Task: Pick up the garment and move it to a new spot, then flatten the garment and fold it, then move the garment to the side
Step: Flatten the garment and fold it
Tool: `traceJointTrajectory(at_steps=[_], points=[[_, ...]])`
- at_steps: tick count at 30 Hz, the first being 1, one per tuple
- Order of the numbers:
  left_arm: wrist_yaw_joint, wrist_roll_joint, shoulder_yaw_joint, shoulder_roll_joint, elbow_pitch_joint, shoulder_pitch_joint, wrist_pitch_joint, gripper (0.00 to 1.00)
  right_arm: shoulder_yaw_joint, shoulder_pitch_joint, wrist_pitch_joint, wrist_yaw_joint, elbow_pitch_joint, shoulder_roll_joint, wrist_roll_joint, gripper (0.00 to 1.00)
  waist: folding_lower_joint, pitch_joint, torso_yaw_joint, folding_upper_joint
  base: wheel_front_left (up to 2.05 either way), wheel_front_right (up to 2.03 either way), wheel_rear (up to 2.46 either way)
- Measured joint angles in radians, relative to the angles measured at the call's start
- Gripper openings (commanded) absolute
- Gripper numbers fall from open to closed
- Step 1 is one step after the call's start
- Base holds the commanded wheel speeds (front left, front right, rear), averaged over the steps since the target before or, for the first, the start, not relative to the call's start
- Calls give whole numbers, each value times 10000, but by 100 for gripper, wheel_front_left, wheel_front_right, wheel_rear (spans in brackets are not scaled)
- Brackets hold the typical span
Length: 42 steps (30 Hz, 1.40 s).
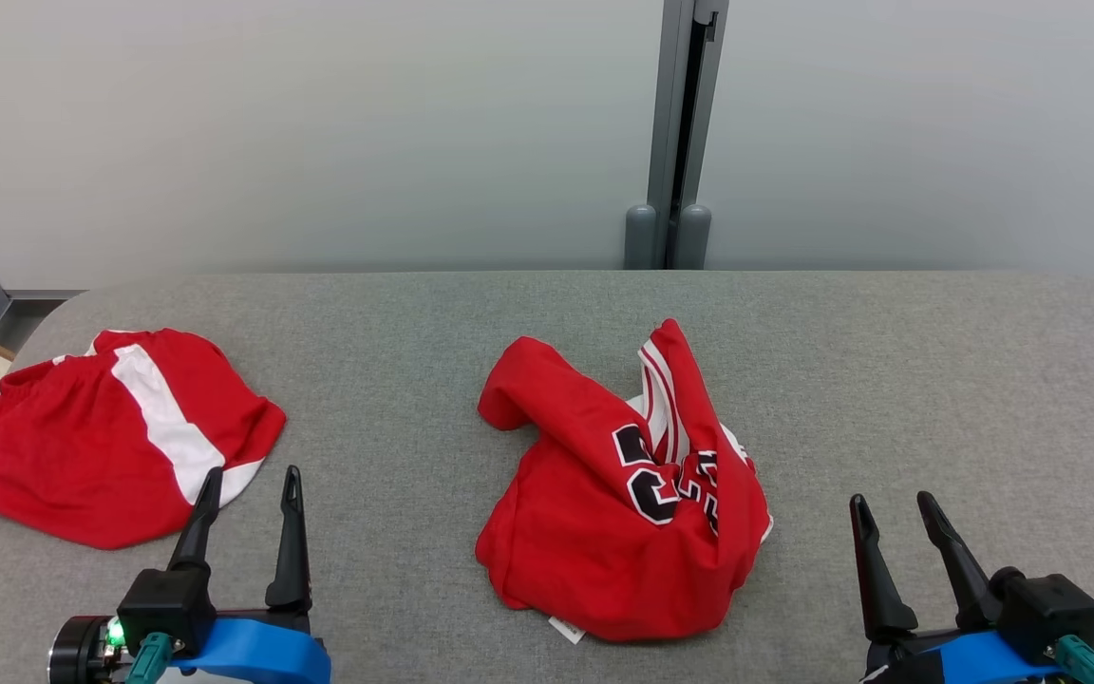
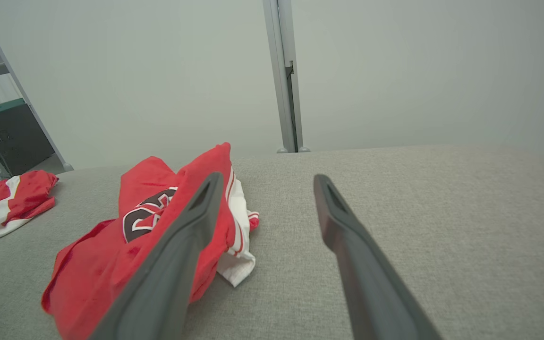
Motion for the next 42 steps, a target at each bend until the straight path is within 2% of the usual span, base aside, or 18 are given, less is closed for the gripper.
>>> traceJointTrajectory(at_steps=[11,17,23,33,42], points=[[-98,117,75,-125,29,-42,0,100,111,-240,0,0,171,0,-144,100,0,19,108,0,0,0,0],[-134,136,15,-222,31,-86,0,100,395,-1466,75,0,487,2,-637,100,0,135,224,0,0,0,0],[-209,148,-63,-301,13,-257,0,100,811,-3419,479,0,1344,-190,-932,100,0,523,347,0,0,0,0],[-307,117,-316,-504,42,-1007,0,100,1323,-6453,1461,0,4408,-692,-1241,100,1,1428,936,0,0,0,0],[-322,23,-548,-577,117,-1380,0,100,1453,-7556,2102,0,7568,-761,-1229,100,1,2035,1518,0,0,0,0]])
